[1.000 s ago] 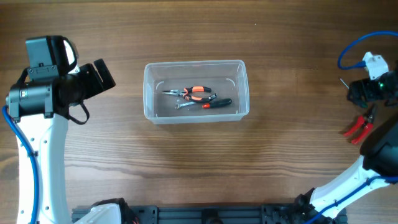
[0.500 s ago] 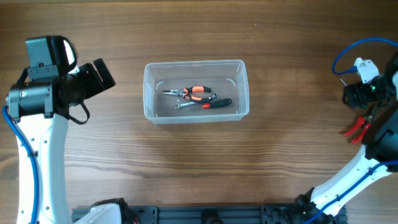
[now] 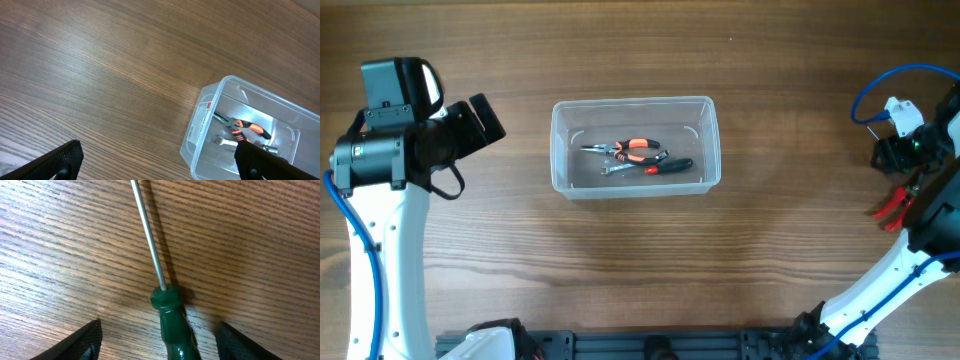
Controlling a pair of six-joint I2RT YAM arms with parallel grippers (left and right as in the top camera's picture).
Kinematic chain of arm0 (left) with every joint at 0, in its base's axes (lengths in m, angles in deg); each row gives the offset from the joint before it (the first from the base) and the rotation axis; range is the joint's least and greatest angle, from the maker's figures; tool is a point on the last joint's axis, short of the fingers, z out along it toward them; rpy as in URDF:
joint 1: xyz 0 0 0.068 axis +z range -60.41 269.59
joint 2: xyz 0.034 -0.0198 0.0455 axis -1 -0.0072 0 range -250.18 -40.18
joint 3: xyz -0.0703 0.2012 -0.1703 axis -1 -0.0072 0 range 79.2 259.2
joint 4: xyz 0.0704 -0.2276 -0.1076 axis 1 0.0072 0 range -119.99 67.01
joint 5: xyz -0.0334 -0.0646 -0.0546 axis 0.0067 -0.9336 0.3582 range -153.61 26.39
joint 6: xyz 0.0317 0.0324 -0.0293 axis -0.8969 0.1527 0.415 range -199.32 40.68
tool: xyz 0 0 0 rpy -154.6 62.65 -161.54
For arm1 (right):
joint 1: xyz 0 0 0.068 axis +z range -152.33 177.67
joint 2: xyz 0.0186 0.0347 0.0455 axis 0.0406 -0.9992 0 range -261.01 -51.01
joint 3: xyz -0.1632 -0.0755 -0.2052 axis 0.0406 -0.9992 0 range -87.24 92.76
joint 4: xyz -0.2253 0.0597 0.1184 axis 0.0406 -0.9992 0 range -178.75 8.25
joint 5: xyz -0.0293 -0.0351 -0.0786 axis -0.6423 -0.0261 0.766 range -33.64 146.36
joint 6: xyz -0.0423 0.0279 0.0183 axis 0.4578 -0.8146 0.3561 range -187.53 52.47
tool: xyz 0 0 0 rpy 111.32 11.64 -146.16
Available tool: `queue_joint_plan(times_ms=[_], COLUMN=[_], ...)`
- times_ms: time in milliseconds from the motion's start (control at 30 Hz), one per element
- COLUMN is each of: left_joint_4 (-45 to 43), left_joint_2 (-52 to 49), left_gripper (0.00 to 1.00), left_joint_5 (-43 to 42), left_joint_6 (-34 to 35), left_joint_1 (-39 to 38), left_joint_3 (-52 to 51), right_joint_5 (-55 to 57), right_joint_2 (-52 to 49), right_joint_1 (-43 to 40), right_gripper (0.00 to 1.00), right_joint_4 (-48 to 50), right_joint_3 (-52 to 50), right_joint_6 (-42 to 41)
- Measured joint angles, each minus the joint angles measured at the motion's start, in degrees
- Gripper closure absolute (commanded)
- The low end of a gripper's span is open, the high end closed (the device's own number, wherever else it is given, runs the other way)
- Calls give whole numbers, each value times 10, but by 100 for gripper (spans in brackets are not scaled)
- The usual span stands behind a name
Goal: Pack container
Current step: 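Grasp the green-handled screwdriver with the right gripper, then place the green screwdriver into the container and release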
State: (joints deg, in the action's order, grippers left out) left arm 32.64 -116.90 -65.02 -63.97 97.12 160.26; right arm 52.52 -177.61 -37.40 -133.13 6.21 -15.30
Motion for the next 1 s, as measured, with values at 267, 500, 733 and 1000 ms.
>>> queue_joint_plan(times_ms=[267, 500, 733, 1000], left_joint_4=[0, 0, 0, 0], left_joint_2=[0, 0, 0, 0], left_gripper=[0, 0, 0, 0], left_joint_5=[0, 0, 0, 0], left_joint_6=[0, 0, 0, 0], left_joint_1=[0, 0, 0, 0], left_joint_3=[0, 0, 0, 0], right_joint_5=[-13, -22, -24, -64], right_joint_2=[0, 0, 0, -7], right_joint_1=[0, 0, 0, 2], right_gripper=[60, 87, 96, 95], right_joint_4=[3, 3, 3, -28], right_joint_3=[0, 0, 0, 40], right_joint_6=[0, -3, -10, -183])
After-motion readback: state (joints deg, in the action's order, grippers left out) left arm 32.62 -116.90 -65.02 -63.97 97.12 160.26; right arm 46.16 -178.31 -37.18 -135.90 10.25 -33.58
